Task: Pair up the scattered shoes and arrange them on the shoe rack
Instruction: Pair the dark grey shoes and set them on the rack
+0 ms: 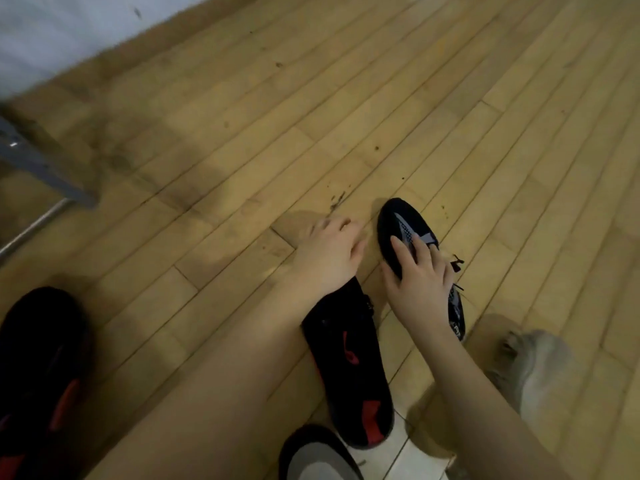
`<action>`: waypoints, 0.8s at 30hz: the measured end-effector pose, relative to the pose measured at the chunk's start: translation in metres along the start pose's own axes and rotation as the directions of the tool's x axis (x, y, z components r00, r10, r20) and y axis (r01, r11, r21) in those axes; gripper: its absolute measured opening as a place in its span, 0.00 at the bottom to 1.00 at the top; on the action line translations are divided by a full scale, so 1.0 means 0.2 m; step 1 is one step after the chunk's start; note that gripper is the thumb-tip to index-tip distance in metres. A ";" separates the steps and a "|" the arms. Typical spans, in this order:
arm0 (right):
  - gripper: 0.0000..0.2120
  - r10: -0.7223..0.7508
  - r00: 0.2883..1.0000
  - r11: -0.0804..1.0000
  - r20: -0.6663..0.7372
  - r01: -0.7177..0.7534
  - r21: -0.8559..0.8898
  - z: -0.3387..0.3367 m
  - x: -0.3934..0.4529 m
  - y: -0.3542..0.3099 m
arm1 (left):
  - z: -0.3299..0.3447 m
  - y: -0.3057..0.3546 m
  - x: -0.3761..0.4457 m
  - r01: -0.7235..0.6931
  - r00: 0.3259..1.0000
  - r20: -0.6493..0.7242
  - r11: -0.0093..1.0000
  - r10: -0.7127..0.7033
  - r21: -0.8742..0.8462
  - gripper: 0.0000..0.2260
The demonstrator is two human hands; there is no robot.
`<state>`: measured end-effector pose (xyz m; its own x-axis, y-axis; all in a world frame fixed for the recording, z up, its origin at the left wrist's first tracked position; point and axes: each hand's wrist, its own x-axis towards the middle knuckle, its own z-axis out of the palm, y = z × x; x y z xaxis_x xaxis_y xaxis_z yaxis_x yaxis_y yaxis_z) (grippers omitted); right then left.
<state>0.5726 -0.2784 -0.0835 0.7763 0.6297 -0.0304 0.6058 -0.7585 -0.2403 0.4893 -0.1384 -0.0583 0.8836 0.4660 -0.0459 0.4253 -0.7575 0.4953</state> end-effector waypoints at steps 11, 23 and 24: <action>0.29 0.007 0.975 0.992 0.224 0.022 -0.128 0.03 0.03 0.27 | 0.34 0.07 0.24 -0.004 0.963 0.268 0.987 -0.039 0.158 0.23; 0.22 -0.310 0.950 0.948 0.017 0.308 0.081 -0.13 0.04 -0.18 | -0.10 -0.15 0.00 0.138 0.987 -0.079 0.989 -0.141 -0.046 0.21; 0.22 -0.343 0.939 0.936 0.026 0.339 0.098 -0.13 0.03 -0.25 | -0.16 -0.19 -0.05 0.159 0.982 -0.099 0.986 -0.163 -0.044 0.21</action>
<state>0.5517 -0.2401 -0.0453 0.5166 0.8558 0.0288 0.8129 -0.4796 -0.3303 0.4581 -0.0995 -0.0500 0.7785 0.6263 -0.0397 0.5517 -0.6528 0.5191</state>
